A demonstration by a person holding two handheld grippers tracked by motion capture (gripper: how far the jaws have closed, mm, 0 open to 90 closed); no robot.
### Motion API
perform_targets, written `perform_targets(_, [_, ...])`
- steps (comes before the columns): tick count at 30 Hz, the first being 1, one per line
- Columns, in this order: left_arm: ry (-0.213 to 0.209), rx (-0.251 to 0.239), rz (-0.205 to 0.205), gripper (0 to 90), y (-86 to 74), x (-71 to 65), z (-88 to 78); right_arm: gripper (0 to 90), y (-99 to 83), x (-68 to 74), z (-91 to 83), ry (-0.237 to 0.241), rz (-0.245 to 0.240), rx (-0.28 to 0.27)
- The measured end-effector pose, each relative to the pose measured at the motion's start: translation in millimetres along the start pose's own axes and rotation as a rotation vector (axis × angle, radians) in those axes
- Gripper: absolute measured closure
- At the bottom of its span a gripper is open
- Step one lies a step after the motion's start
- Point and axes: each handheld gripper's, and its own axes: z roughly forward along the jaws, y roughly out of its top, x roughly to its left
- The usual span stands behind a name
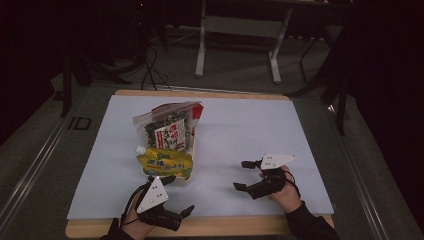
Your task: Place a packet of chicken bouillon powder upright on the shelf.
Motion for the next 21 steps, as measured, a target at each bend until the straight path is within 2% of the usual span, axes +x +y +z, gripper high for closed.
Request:
perform_targets(11, [-0.02, 0.014, 0.002, 1.9, -3.5, -0.1, 4.8, 14.9, -18.0, 1.0, -14.3, -0.058, 0.014, 0.007])
perform_targets(19, [-0.023, 0.016, 0.001, 1.9, -5.4, -0.3, 6.5, 16.0, -27.2, -3.6, -15.0, -0.095, 0.01, 0.026])
perform_targets(21, [-0.023, 0.015, -0.001, 1.9, -5.8, 0.1, 6.3, 16.0, -29.0, -5.6, -14.0, -0.091, 0.017, 0.033])
